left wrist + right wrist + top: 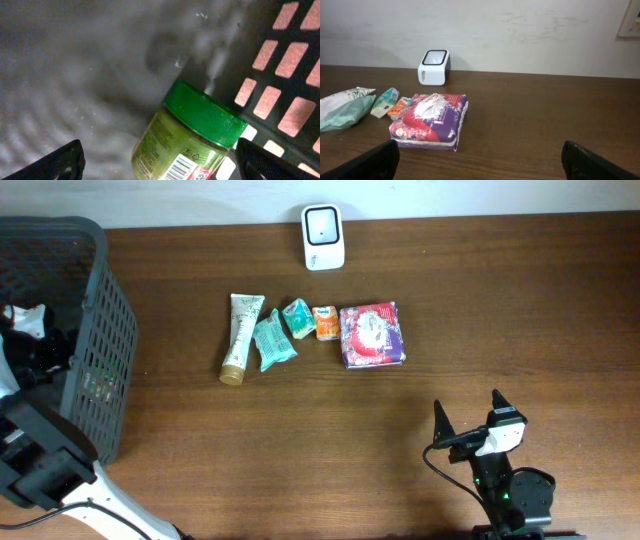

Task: Scan the item barcode
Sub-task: 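Lower the left gripper into the basket and grasp the green-lid jar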

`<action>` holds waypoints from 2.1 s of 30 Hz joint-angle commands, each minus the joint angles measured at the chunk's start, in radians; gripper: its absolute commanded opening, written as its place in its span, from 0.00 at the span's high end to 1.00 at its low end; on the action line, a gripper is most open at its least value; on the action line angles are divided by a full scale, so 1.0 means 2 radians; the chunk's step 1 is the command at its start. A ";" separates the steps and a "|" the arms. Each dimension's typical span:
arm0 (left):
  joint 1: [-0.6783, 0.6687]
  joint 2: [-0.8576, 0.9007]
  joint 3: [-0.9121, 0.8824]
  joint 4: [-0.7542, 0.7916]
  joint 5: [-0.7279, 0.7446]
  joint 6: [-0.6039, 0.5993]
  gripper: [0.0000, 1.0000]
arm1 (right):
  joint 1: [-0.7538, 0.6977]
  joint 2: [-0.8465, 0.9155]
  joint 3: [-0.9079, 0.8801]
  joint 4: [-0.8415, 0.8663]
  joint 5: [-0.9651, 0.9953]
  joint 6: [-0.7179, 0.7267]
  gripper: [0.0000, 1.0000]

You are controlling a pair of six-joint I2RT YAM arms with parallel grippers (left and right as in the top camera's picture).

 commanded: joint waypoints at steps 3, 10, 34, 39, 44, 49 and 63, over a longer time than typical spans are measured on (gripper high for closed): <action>-0.003 -0.004 -0.034 0.003 0.013 0.080 0.09 | -0.003 -0.003 -0.005 0.000 -0.003 -0.003 0.01; -0.003 -0.004 -0.066 0.018 0.028 0.138 0.11 | -0.003 -0.003 -0.005 0.000 -0.003 -0.003 0.01; -0.003 0.012 -0.125 0.060 0.007 0.147 0.21 | -0.003 -0.003 -0.005 0.000 -0.003 -0.003 0.01; -0.003 0.012 -0.122 0.074 0.007 0.134 0.31 | -0.003 -0.003 -0.005 0.000 -0.003 -0.003 0.01; -0.003 0.012 -0.072 0.076 0.013 0.075 0.31 | -0.003 -0.003 -0.005 0.000 -0.003 -0.003 0.01; -0.003 0.012 0.028 0.041 0.061 0.052 0.35 | -0.003 -0.003 -0.005 0.000 -0.003 -0.003 0.01; -0.003 0.012 0.389 0.000 0.250 -0.155 0.34 | -0.003 -0.003 -0.005 0.000 -0.003 -0.003 0.01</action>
